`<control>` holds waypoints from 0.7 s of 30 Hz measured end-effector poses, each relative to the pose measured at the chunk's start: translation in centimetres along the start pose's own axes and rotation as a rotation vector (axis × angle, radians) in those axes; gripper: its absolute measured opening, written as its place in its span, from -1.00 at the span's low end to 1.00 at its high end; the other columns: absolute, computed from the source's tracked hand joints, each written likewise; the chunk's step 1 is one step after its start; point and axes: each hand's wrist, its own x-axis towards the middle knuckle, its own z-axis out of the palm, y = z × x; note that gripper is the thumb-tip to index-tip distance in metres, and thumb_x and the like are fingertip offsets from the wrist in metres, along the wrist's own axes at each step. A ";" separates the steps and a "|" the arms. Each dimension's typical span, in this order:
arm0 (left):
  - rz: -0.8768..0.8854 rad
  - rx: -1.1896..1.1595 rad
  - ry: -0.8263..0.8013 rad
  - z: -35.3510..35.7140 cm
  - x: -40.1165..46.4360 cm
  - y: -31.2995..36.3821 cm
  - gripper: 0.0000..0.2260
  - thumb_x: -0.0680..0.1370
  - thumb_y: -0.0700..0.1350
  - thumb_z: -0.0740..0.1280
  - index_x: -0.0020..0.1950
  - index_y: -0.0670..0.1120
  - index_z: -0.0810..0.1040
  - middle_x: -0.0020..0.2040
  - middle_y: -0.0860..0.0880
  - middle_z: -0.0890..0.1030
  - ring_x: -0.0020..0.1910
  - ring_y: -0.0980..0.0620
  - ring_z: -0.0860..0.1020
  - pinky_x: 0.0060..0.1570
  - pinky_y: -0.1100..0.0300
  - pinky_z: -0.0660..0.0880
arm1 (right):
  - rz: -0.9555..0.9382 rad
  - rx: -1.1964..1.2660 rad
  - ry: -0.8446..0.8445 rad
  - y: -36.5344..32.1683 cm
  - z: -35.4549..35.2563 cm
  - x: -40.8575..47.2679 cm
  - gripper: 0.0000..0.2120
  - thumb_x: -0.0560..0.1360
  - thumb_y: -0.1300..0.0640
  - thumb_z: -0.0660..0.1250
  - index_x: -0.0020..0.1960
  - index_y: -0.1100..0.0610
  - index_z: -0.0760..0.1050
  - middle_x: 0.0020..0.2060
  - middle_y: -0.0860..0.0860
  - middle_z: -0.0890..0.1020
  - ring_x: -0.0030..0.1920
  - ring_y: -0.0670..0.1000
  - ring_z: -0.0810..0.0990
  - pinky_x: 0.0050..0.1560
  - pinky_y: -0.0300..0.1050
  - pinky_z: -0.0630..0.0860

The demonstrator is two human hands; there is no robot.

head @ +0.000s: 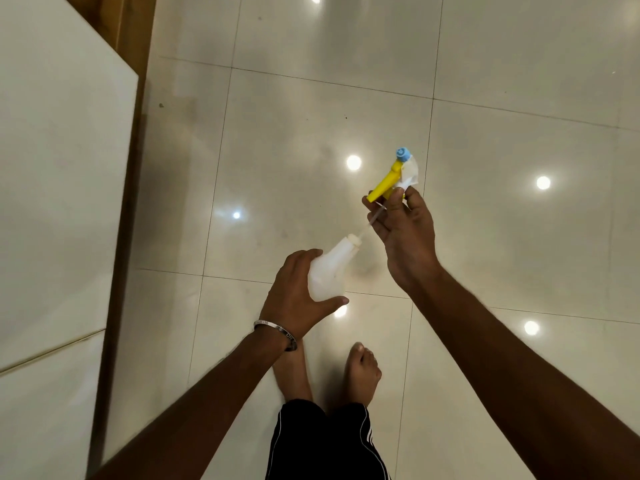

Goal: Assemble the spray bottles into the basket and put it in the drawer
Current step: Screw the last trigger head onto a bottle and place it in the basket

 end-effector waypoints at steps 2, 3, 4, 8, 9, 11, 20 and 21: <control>-0.003 -0.031 0.008 -0.1 0.3 0.6 -0.21 0.21 0.25 0.54 0.36 0.13 0.31 0.30 0.14 0.39 0.17 0.23 0.37 0.08 0.35 0.34 | 0.028 -0.016 -0.015 0.6 0.3 -0.5 -0.80 0.66 0.09 0.18 0.16 0.15 0.51 -0.01 0.04 0.66 0.21 0.08 0.64 0.29 0.03 0.52; -0.004 -0.048 0.010 -0.1 0.4 0.9 -0.21 0.21 0.25 0.54 0.36 0.12 0.31 0.30 0.14 0.39 0.17 0.23 0.37 0.08 0.36 0.34 | 0.039 -0.034 -0.021 0.9 0.4 -0.8 -0.79 0.66 0.09 0.19 0.16 0.17 0.53 0.01 0.05 0.66 0.19 0.06 0.65 0.30 0.04 0.52; -0.004 -0.065 0.012 -0.2 0.6 1.3 -0.20 0.21 0.26 0.54 0.36 0.12 0.31 0.30 0.14 0.39 0.17 0.23 0.37 0.08 0.38 0.34 | 0.050 -0.056 -0.029 1.0 0.4 -1.0 -0.77 0.65 0.09 0.22 0.16 0.20 0.55 0.00 0.07 0.66 0.15 0.05 0.65 0.31 0.08 0.51; -0.008 -0.115 0.046 -0.6 1.3 2.5 -0.21 0.21 0.25 0.55 0.36 0.12 0.32 0.29 0.16 0.40 0.17 0.26 0.38 0.07 0.48 0.30 | 0.102 -0.063 -0.091 1.1 0.1 -1.3 -0.72 0.60 0.09 0.30 0.17 0.27 0.57 0.01 0.17 0.61 0.09 0.09 0.56 0.39 0.17 0.43; -0.009 -0.121 0.050 -0.8 1.5 2.7 -0.21 0.21 0.24 0.55 0.36 0.11 0.33 0.29 0.16 0.41 0.17 0.25 0.38 0.07 0.46 0.32 | 0.110 -0.053 -0.101 0.9 0.0 -1.2 -0.74 0.59 0.10 0.31 0.16 0.26 0.57 0.03 0.18 0.61 0.10 0.08 0.56 0.40 0.15 0.43; -0.018 -0.138 0.037 -1.0 1.6 3.1 -0.23 0.22 0.23 0.56 0.35 0.11 0.34 0.28 0.15 0.44 0.18 0.22 0.41 0.11 0.36 0.38 | 0.120 -0.039 -0.123 0.5 -0.3 -0.9 -0.71 0.58 0.12 0.31 0.18 0.31 0.55 0.06 0.25 0.60 0.12 0.09 0.57 0.38 0.12 0.44; -0.143 -0.470 -0.196 -2.2 1.6 4.7 -0.39 0.24 0.22 0.52 0.23 0.16 0.43 0.12 0.17 0.55 0.08 0.14 0.56 -0.02 0.27 0.56 | 0.194 0.034 -0.357 -1.2 -1.8 0.6 -0.72 0.61 0.13 0.23 0.26 0.20 0.53 0.11 0.11 0.67 0.22 0.11 0.61 0.16 -0.04 0.58; -0.176 -0.554 -0.248 -2.4 1.7 4.7 -0.41 0.23 0.22 0.50 0.21 0.15 0.46 0.11 0.12 0.58 0.08 0.10 0.59 -0.01 0.20 0.59 | 0.206 0.039 -0.373 -1.4 -2.0 0.7 -0.71 0.64 0.14 0.19 0.29 0.22 0.51 0.11 0.11 0.67 0.21 0.10 0.62 0.14 -0.06 0.59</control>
